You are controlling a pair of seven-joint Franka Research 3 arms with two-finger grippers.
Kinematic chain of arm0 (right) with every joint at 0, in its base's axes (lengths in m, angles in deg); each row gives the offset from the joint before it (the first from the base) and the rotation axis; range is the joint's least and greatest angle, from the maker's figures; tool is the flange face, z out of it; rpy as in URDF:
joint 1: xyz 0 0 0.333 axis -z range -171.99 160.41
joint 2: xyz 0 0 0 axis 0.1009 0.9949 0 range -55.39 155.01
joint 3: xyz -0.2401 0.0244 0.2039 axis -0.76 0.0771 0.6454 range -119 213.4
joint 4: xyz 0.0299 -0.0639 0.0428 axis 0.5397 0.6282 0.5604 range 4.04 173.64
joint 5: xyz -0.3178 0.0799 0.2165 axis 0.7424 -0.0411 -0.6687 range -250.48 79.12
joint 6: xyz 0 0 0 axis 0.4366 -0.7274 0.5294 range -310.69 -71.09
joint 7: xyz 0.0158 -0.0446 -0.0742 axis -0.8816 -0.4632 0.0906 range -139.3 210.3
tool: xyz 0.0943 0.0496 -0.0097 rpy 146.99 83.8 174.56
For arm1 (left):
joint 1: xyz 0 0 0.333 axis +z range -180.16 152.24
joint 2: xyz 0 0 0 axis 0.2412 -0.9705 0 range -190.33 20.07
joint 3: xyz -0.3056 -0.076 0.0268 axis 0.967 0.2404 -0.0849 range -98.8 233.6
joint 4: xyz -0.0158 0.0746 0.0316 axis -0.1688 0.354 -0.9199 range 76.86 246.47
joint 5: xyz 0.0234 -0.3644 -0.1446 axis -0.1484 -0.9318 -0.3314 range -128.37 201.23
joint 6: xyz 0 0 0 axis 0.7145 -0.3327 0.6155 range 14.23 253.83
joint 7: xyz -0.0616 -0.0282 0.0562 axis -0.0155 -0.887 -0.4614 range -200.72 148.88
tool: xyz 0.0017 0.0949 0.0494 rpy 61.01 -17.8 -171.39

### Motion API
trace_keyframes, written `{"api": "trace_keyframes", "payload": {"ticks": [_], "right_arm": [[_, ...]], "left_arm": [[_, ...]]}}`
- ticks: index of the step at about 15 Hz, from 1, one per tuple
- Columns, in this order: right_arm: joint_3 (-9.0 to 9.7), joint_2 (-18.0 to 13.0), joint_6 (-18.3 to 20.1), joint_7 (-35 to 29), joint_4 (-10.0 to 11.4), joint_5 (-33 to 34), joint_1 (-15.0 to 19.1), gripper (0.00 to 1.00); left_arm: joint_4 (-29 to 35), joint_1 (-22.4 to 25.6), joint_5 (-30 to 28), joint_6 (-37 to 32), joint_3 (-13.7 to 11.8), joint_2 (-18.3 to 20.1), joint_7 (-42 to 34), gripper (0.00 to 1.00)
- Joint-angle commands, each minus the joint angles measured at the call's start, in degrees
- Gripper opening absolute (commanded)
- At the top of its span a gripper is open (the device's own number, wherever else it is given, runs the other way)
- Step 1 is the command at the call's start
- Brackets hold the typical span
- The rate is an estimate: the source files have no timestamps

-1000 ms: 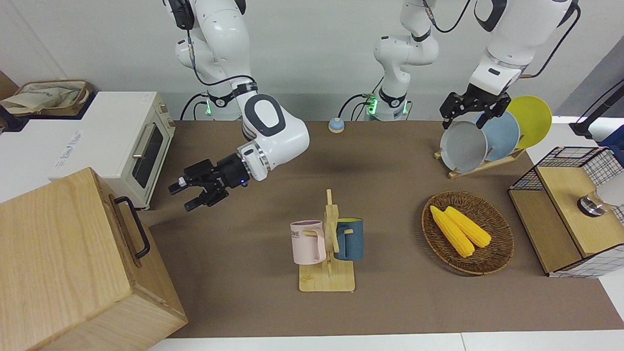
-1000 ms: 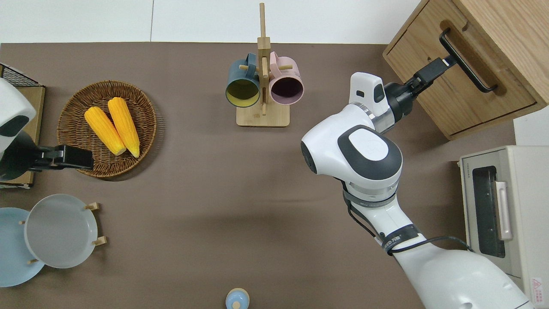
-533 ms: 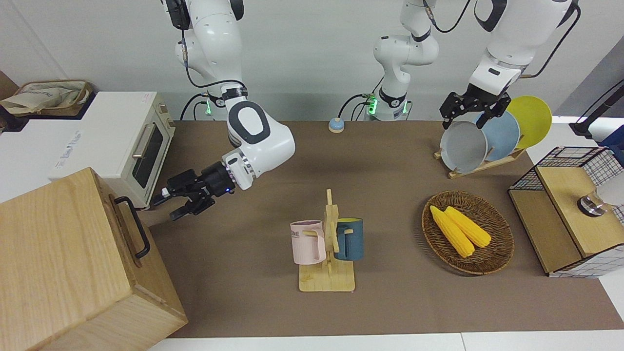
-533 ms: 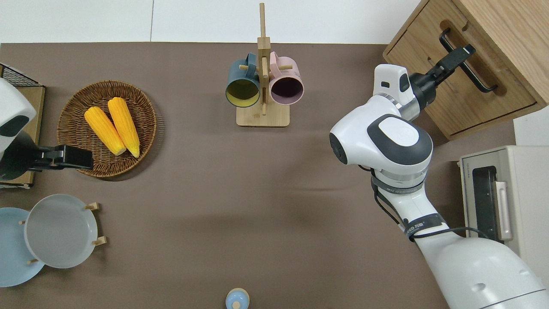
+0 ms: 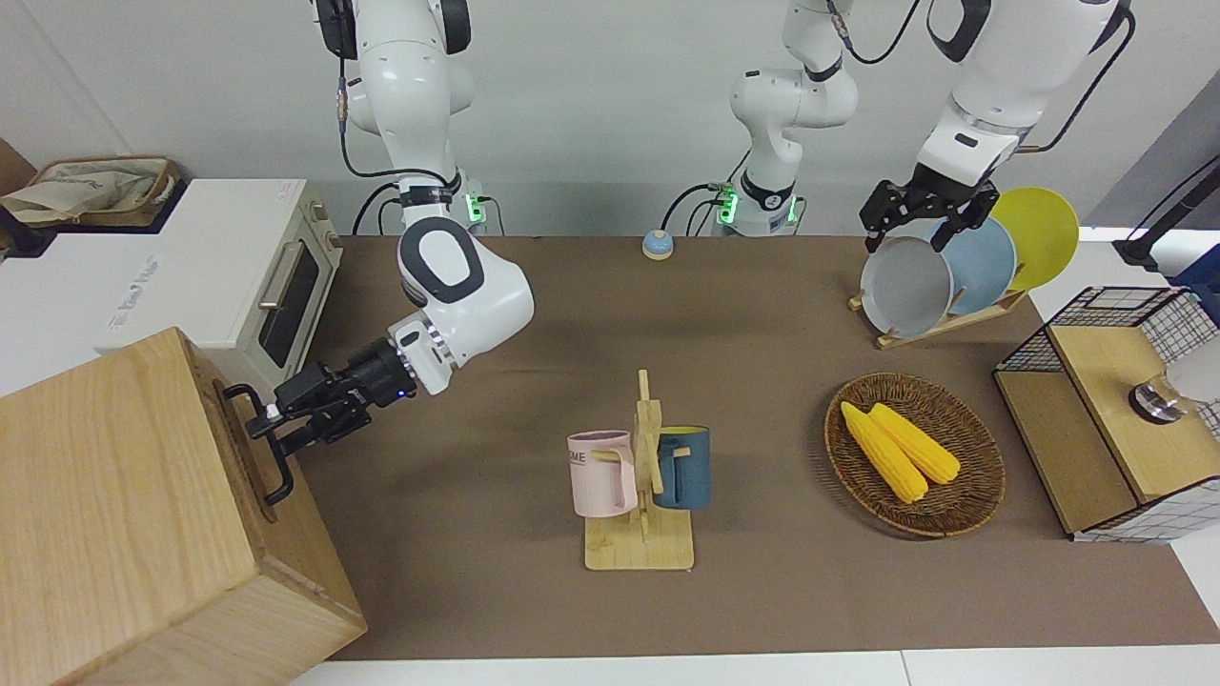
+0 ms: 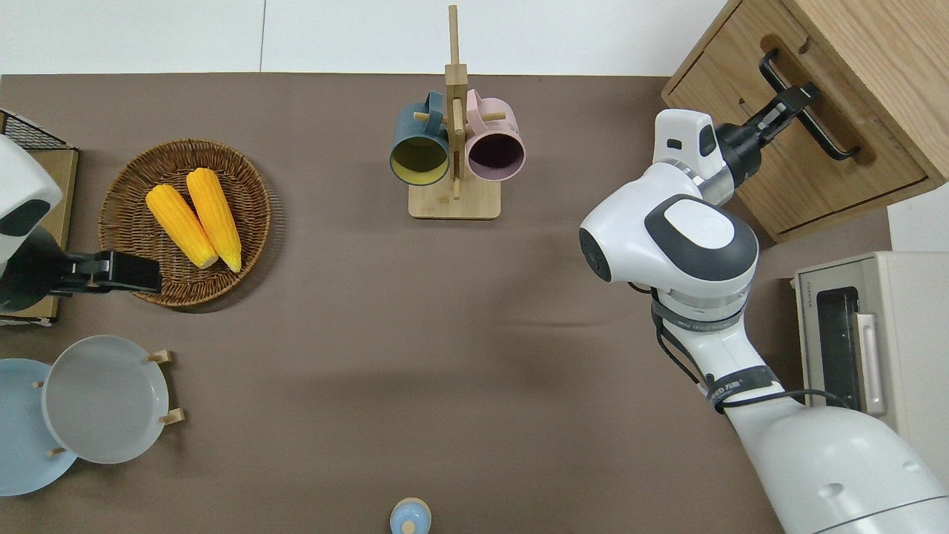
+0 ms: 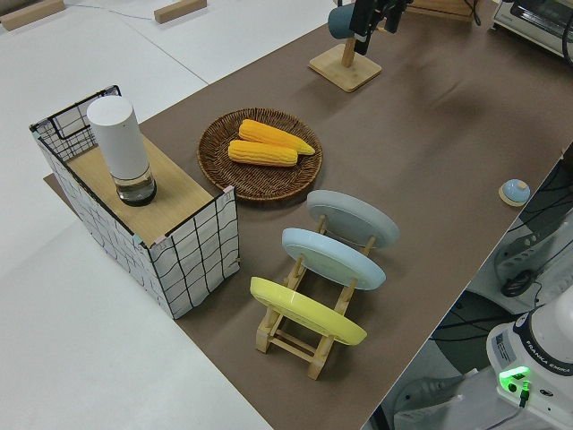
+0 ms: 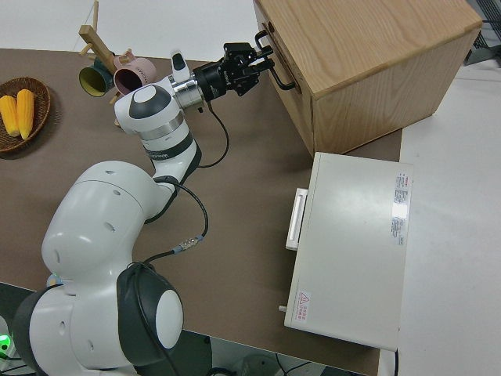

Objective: Slide drawer open with right arm
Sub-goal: 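Close the right gripper on the black drawer handle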

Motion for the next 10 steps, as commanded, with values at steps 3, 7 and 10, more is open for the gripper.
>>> {"api": "trace_keyframes", "payload": {"ticks": [3,7,10], "right_arm": [[-0.26,0.34,-0.94,-2.15,-0.04,1.65,0.36,0.060],[0.62,0.16,1.16,-2.33,-0.04,0.60,-0.25,0.060],[3.25,-0.10,4.85,-2.24,-0.04,-1.85,-0.34,0.052]], "left_arm": [[-0.12,-0.15,0.73,-0.73,-0.17,0.48,0.06,1.00],[-0.12,-0.15,0.73,-0.82,-0.17,0.48,0.06,1.00],[-0.12,-0.15,0.64,-0.74,-0.17,0.48,0.06,1.00]]}}
